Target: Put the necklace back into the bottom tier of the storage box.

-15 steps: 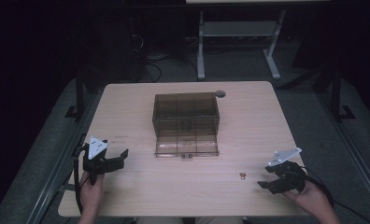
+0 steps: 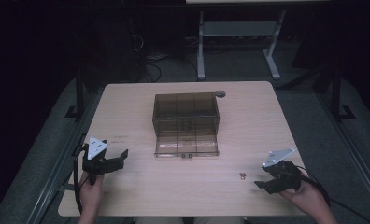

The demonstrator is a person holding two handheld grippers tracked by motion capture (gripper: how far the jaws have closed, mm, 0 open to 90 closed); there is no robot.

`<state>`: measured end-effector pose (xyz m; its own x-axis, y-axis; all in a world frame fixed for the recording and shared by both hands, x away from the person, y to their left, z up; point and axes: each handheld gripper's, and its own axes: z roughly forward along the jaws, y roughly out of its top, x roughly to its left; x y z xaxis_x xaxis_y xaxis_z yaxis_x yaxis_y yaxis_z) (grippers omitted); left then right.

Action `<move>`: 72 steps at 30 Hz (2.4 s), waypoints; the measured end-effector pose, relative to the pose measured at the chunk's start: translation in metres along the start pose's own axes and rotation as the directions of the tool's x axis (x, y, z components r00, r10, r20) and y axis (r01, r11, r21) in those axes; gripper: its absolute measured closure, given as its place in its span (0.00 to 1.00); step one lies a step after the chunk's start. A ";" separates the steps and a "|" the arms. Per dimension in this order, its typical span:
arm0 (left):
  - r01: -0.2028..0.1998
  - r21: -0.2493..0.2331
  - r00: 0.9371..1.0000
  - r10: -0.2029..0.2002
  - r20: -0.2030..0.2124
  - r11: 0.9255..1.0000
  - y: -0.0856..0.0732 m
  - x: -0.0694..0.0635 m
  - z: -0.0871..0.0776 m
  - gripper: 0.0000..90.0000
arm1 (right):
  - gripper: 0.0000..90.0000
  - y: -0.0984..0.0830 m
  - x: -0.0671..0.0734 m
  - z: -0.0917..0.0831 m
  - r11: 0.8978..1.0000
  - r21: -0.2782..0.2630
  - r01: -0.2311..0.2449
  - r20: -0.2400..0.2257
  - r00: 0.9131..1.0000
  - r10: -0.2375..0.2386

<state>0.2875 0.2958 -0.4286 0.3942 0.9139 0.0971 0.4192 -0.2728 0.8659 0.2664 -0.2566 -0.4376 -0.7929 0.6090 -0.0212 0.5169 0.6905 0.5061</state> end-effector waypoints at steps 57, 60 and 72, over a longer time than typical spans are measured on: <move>0.007 -0.002 1.000 -0.007 -0.007 1.000 -0.001 0.003 -0.001 0.15 | 0.71 0.053 0.008 0.031 0.988 0.092 0.127 -0.037 0.992 -0.124; 0.011 -0.007 1.000 -0.011 -0.006 1.000 -0.001 0.002 -0.001 0.14 | 0.73 0.053 0.009 0.033 0.989 0.091 0.118 -0.037 0.993 -0.115; 0.006 -0.003 1.000 -0.006 -0.004 1.000 0.000 0.002 -0.001 0.15 | 0.80 0.052 0.007 0.038 0.987 0.104 0.121 -0.039 0.992 -0.117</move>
<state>0.2876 0.2979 -0.4283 0.3881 0.9168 0.0937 0.4193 -0.2662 0.8680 0.3001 -0.2015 -0.4445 -0.8598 0.5084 -0.0469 0.4482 0.7956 0.4076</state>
